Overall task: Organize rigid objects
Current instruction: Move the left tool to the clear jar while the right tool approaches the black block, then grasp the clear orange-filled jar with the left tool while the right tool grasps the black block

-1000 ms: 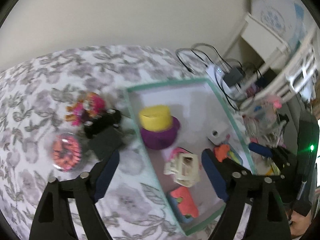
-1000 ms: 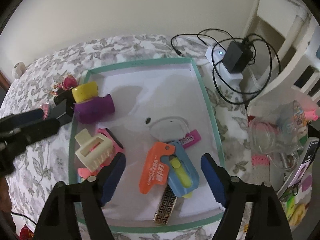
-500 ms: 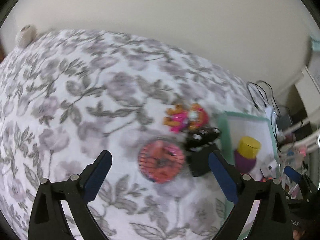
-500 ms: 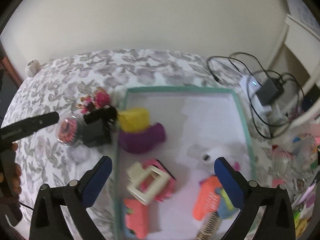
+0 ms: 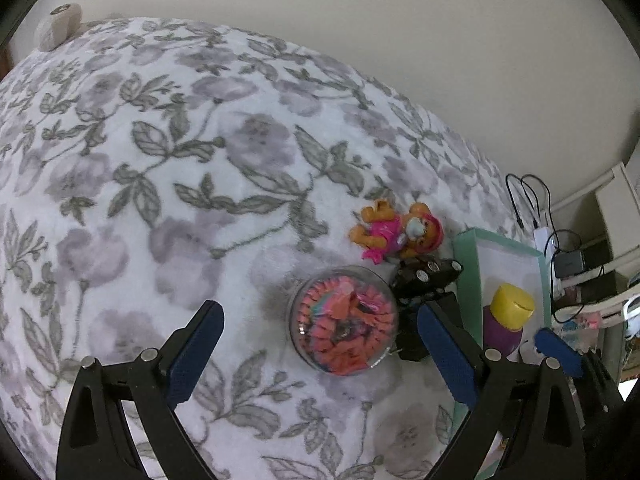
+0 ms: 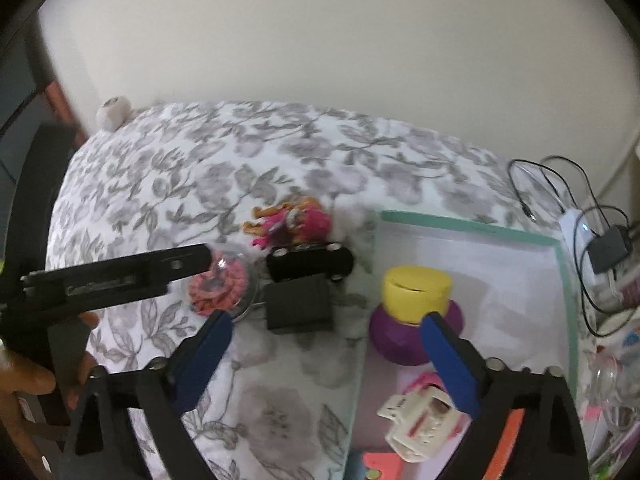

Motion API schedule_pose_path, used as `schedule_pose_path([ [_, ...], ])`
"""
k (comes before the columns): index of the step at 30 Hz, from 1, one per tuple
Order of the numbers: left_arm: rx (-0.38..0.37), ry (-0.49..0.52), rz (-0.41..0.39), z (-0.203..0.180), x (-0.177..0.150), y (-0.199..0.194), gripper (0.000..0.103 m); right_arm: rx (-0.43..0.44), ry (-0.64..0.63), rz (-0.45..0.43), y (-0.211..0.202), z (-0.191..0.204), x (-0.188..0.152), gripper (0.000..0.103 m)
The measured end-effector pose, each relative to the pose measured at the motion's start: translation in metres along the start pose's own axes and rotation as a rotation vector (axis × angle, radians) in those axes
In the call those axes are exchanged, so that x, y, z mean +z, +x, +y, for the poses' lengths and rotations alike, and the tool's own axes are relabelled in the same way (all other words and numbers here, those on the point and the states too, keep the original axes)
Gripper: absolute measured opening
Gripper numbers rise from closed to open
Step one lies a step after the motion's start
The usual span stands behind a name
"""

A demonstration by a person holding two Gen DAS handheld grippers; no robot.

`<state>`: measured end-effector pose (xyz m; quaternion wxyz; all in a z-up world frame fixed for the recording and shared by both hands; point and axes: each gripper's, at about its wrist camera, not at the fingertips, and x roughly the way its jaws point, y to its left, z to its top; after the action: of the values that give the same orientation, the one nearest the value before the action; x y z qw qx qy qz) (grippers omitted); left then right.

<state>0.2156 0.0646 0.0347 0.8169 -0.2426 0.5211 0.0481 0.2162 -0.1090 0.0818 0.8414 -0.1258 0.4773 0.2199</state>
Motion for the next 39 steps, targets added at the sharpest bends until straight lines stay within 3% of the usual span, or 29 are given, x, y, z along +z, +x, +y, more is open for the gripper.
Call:
schedule_pose_path([
  [12,0.019,0.049,0.044,-0.014,-0.007,0.03,0.096,-0.02,-0.083,0.034,0.029,0.019,-0.007,0.086],
  [19,0.026,0.077,0.044,-0.019,-0.011,0.033,0.075,-0.026,-0.076,0.043,0.035,0.016,-0.008,0.085],
  [32,0.14,0.019,0.006,0.013,0.003,0.015,0.075,-0.047,-0.084,0.053,0.049,0.024,-0.002,0.085],
  [39,0.129,-0.011,0.006,0.021,0.005,0.011,0.075,-0.066,-0.028,0.071,0.06,0.018,0.004,0.071],
])
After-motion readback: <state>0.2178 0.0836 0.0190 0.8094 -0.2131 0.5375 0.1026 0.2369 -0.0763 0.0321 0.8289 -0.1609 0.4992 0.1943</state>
